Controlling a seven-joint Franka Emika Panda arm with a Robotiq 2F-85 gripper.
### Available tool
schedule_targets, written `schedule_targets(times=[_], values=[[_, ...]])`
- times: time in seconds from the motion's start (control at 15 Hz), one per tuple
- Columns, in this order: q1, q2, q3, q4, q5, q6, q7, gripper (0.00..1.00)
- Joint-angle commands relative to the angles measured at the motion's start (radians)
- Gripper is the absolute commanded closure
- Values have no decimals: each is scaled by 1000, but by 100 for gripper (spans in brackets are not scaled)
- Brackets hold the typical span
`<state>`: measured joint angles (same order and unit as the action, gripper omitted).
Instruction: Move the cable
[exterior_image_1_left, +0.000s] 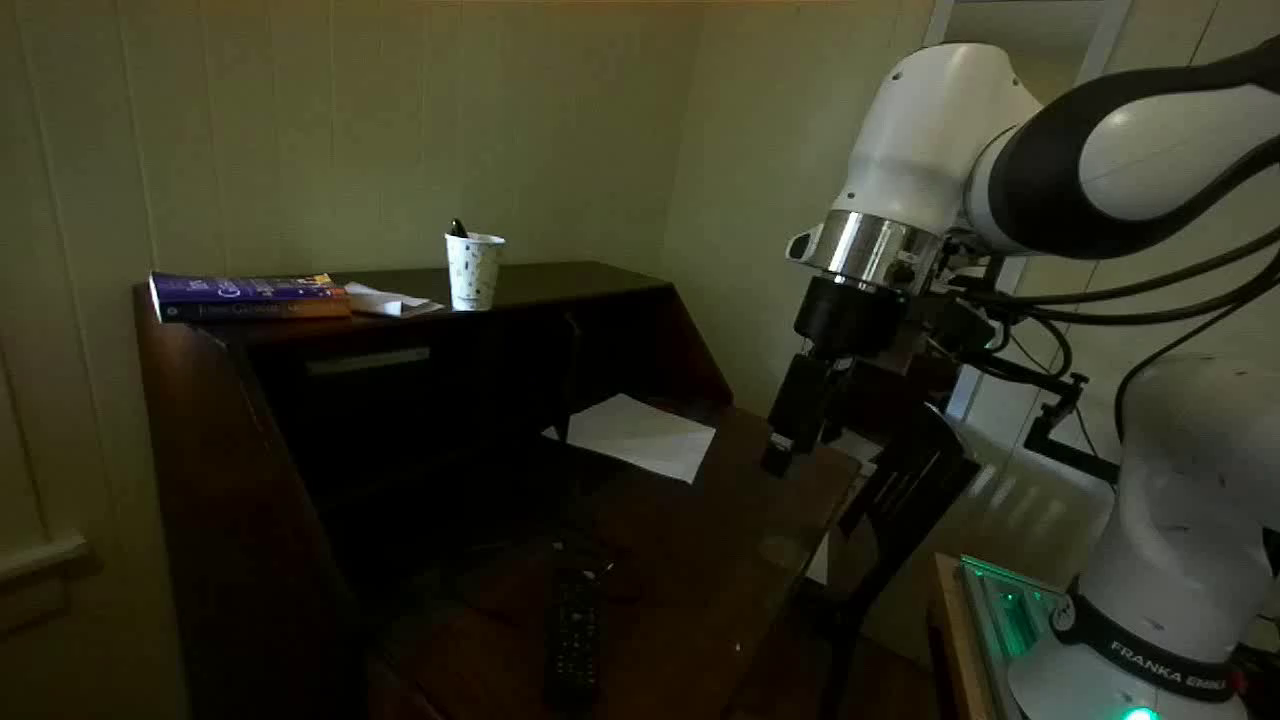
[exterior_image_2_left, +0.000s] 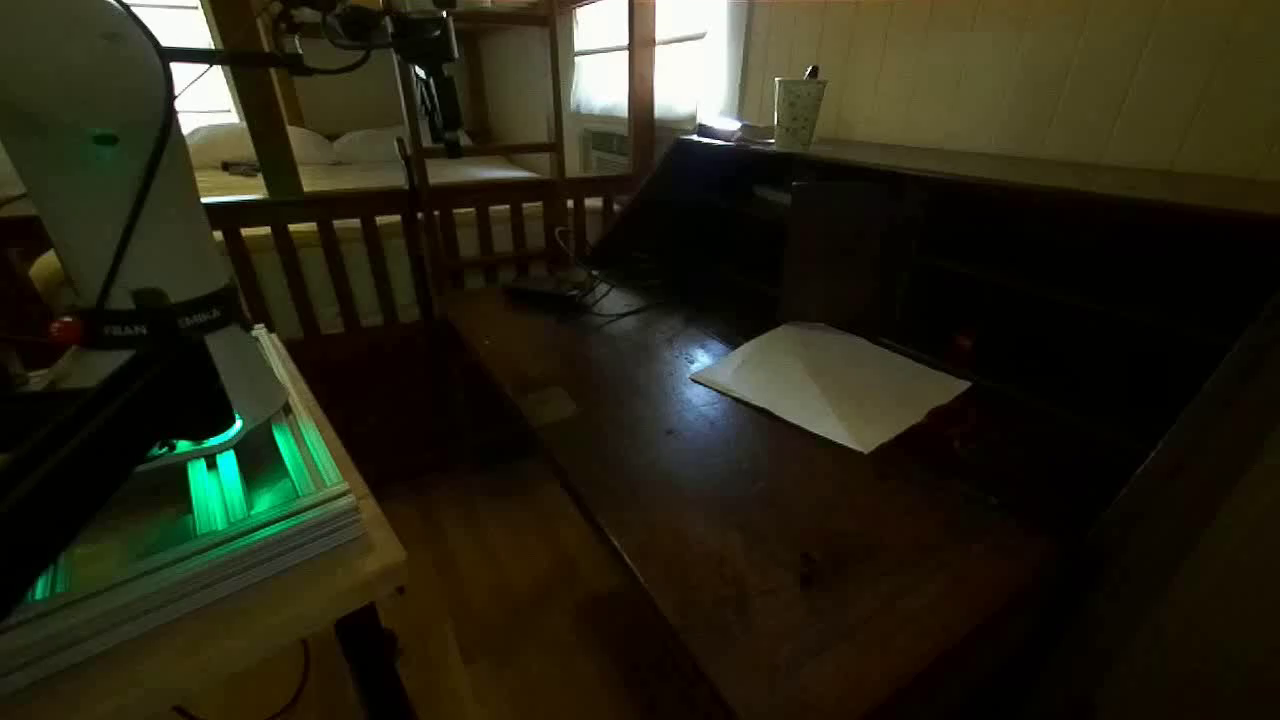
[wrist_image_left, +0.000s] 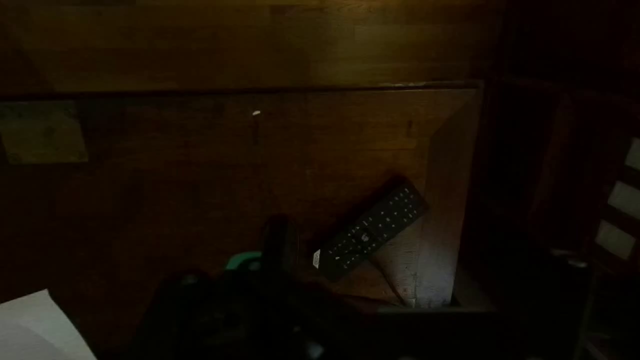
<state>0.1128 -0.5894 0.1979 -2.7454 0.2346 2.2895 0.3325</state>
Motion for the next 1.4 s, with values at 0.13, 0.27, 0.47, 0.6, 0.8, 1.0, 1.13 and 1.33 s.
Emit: schedule_targets(times=[0.13, 0.27, 0.47, 0.6, 0.8, 1.0, 1.13, 1.33], values=[[5, 0, -5, 1, -4, -2, 3, 0], [0, 40, -9, 17, 4, 24, 4, 0], [-6, 172, -1, 43, -23, 274, -50, 0], [8, 256, 20, 63, -74, 417, -111, 0], [-45, 387, 109, 115, -256, 549, -69, 0], [-223, 473, 274, 178, -512, 610, -13, 0], [-347, 496, 372, 229, -675, 608, 6, 0], [-487, 513, 473, 295, -914, 600, 34, 0]])
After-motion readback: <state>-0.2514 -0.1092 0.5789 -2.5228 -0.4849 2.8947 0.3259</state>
